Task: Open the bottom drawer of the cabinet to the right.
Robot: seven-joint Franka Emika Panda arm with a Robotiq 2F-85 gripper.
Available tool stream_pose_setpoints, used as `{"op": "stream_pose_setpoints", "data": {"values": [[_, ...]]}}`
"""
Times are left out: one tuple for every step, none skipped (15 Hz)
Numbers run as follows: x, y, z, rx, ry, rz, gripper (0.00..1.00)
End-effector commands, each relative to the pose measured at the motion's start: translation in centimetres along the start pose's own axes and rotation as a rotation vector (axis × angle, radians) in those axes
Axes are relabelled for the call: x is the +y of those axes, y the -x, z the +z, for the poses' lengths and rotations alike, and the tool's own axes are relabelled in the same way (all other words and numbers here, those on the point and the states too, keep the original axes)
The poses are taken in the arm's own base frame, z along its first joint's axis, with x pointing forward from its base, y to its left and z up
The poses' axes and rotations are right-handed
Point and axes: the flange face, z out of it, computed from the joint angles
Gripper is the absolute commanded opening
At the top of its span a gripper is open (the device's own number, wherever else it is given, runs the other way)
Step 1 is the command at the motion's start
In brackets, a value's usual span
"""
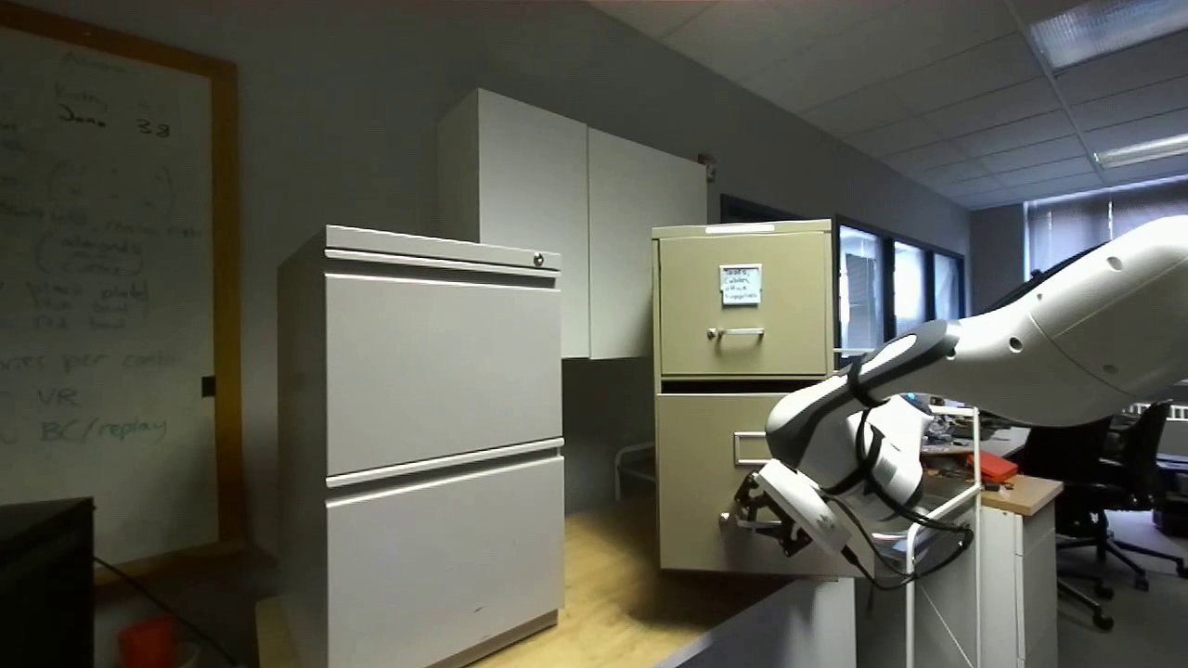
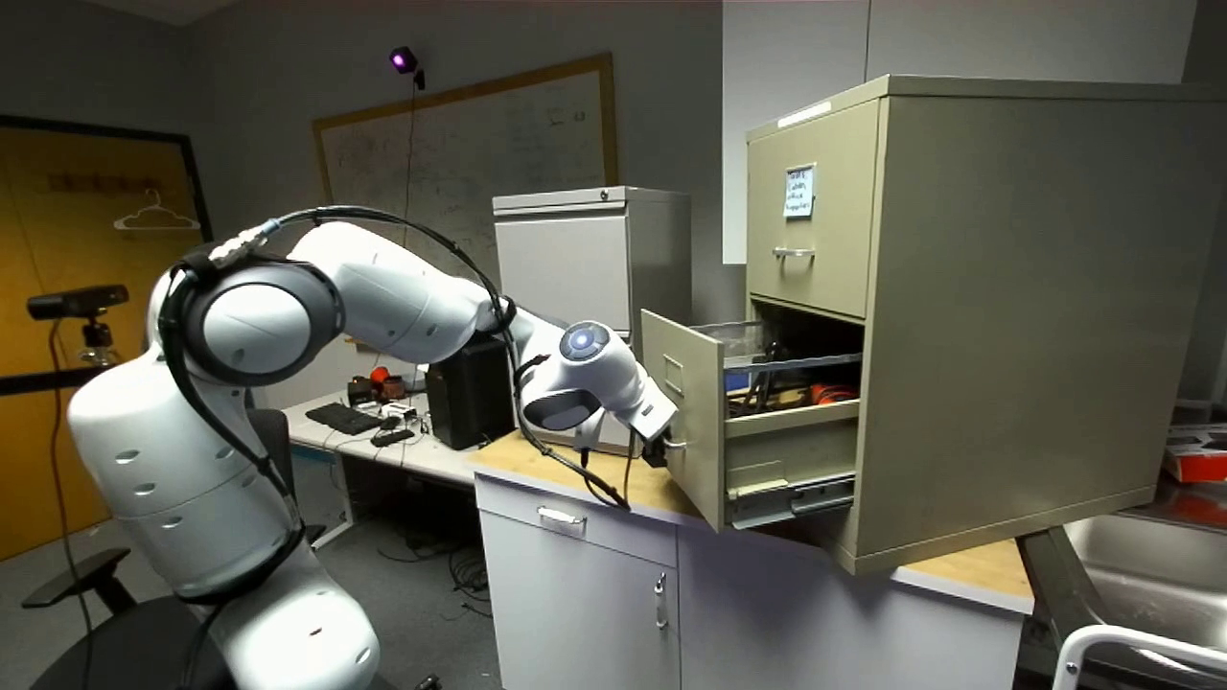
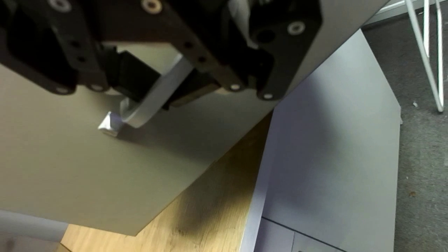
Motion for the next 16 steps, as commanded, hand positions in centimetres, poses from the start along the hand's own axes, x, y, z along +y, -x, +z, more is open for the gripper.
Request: {"op": "stream_pose_setpoints", "data": {"values": [[0.0, 6.1, 0.2, -0.110, 0.026, -0.097, 0.03], [0.2, 6.6, 0.0, -0.109, 0.026, -0.098, 0.03], [0.3, 7.0, -0.2, -0.107, 0.025, -0.098, 0.03], [0.4, 7.4, -0.4, -0.106, 0.024, -0.099, 0.03], [0.5, 7.7, -0.5, -0.105, 0.024, -0.100, 0.03], [0.6, 7.9, -0.7, -0.106, 0.023, -0.100, 0.03], [0.6, 8.1, -0.9, -0.107, 0.023, -0.101, 0.03], [0.7, 8.2, -1.0, -0.109, 0.024, -0.101, 0.03], [0.7, 8.3, -1.2, -0.111, 0.024, -0.100, 0.03], [0.7, 8.5, -1.3, -0.112, 0.023, -0.100, 0.03], [0.8, 8.6, -1.4, -0.114, 0.024, -0.099, 0.35], [0.8, 8.7, -1.5, -0.115, 0.027, -0.104, 0.36], [0.9, 8.8, -1.6, -0.117, 0.031, -0.123, 0.42], [1.1, 8.9, -1.5, -0.119, 0.039, -0.139, 0.47], [1.3, 8.9, -1.5, -0.121, 0.047, -0.153, 0.54], [1.4, 9.0, -1.5, -0.124, 0.054, -0.167, 0.62]]}}
